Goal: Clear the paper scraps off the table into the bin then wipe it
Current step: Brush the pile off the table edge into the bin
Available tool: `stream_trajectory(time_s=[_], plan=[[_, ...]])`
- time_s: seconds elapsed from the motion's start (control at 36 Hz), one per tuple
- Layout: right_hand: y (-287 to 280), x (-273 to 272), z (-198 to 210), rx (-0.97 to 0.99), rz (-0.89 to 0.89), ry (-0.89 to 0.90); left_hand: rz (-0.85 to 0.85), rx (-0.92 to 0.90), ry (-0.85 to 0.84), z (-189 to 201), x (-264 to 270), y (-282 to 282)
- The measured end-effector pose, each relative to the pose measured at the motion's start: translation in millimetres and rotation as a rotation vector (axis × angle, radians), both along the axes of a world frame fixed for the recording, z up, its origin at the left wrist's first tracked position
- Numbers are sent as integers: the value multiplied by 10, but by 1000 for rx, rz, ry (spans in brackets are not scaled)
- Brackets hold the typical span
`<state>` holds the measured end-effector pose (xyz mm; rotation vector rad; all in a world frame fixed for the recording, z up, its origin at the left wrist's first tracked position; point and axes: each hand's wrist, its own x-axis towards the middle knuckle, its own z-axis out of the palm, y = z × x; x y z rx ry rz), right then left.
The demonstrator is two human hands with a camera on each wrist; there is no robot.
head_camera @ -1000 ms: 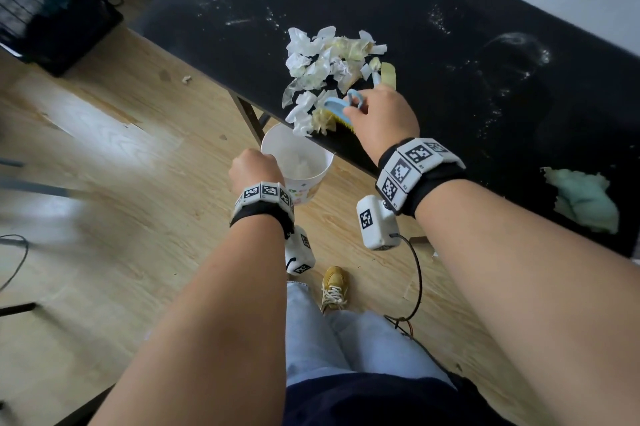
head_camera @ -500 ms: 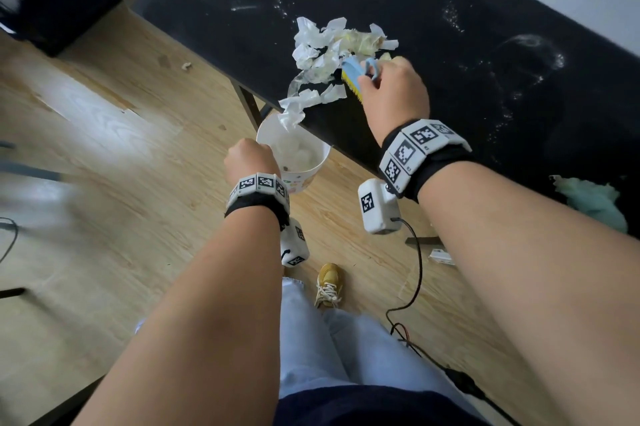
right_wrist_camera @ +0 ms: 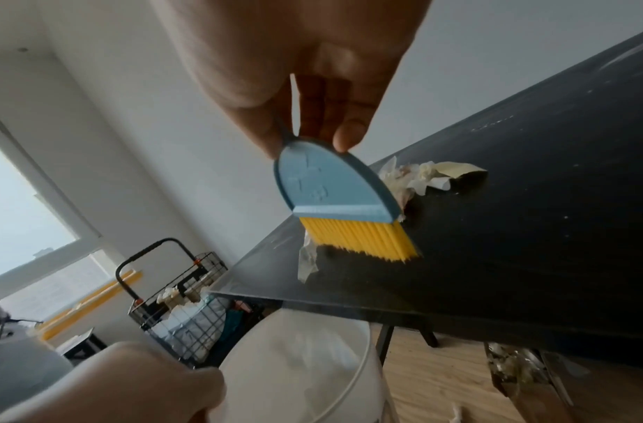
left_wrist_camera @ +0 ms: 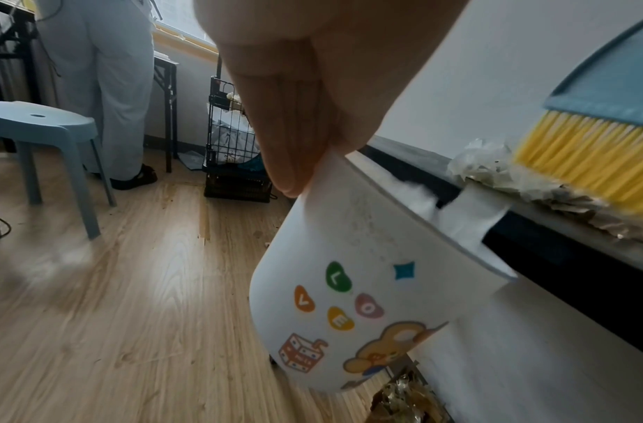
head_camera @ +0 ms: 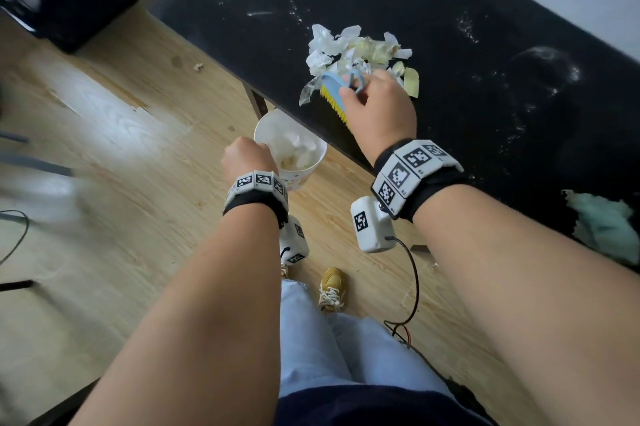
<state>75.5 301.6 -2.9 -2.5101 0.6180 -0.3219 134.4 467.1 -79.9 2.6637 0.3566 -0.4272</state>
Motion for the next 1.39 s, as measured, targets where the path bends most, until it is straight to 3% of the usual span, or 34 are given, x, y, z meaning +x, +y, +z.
stream_trajectory(time_s=[0.14, 0.44, 0.67, 1.17, 1.28, 1.39], plan=[[-283, -43, 43, -21, -136, -100, 1, 2, 19, -2, -22, -67], [-938, -38, -94, -65, -303, 8, -21, -16, 53, -15, -115, -293], [-934, 14, -143, 6, -212, 194, -67, 15, 72, 18, -166, -366], [-580, -137, -96, 72, 7, 180, -73, -30, 94, 119, -184, -359], [-605, -179, -34, 0, -48, 141, -77, -28, 106, 123, -202, -367], [-685, -219, -8, -49, -164, 224, -82, -25, 108, 107, -224, -385]])
